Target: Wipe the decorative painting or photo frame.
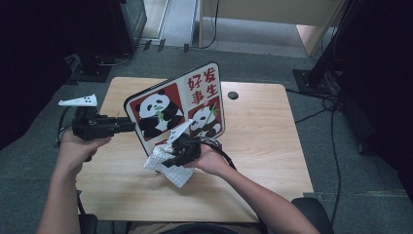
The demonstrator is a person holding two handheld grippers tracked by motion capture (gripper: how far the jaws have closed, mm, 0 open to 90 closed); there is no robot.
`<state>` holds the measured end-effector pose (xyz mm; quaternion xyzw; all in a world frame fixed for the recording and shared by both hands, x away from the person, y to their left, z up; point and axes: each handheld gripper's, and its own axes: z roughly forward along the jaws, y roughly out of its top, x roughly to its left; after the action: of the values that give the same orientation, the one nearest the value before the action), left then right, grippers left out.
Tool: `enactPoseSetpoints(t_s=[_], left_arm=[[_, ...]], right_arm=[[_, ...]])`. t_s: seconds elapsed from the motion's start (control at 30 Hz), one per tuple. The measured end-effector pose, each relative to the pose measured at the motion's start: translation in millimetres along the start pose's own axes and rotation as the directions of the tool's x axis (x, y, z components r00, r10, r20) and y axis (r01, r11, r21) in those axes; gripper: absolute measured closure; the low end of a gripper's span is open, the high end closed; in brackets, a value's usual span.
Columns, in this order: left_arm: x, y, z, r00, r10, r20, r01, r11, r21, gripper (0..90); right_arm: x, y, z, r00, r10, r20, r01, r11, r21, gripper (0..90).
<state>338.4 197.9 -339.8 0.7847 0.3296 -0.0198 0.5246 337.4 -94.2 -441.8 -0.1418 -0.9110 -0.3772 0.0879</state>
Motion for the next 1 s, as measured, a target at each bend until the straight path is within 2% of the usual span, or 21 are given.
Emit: enactPoseSetpoints(t_s=[0.2,0.33,0.47,0.6,0.67,1.0], left_arm=[[2.6,-2.2,-11.6,1.0000,0.006,-0.007,-0.006,0.9999,-0.014,63.7],[8.4,-5.1,-16.6,0.9997,0.008,0.022,-0.008,0.9995,-0.032,68.7],[13.7,-7.6,-19.9,0.9999,-0.002,0.014,0.002,0.9993,-0.036,72.5],[17.6,-8.5,-15.4,1.0000,0.001,0.007,-0.001,0.9996,-0.028,74.0],[18.5,-8.7,-11.9,0.9998,0.018,-0.008,-0.018,0.9995,-0.026,73.2],[26.0,-3.5,4.0,0.9997,0.016,0.020,-0.016,0.9999,0.003,73.8]], right_arm=[[3.4,7.4,-9.3,0.9999,-0.012,-0.004,0.012,1.000,-0.026,77.5],[6.4,13.3,-14.9,0.9999,-0.015,-0.003,0.014,0.999,-0.032,77.4],[10.5,18.9,-18.4,0.9997,-0.022,-0.011,0.021,0.999,-0.044,77.4],[16.5,25.0,-21.4,0.9992,-0.035,-0.017,0.034,0.999,-0.041,77.4],[18.4,27.9,-23.2,0.9991,-0.040,-0.017,0.039,0.998,-0.039,77.4],[23.6,39.6,-31.7,0.9985,-0.052,-0.020,0.051,0.997,-0.053,77.4]])
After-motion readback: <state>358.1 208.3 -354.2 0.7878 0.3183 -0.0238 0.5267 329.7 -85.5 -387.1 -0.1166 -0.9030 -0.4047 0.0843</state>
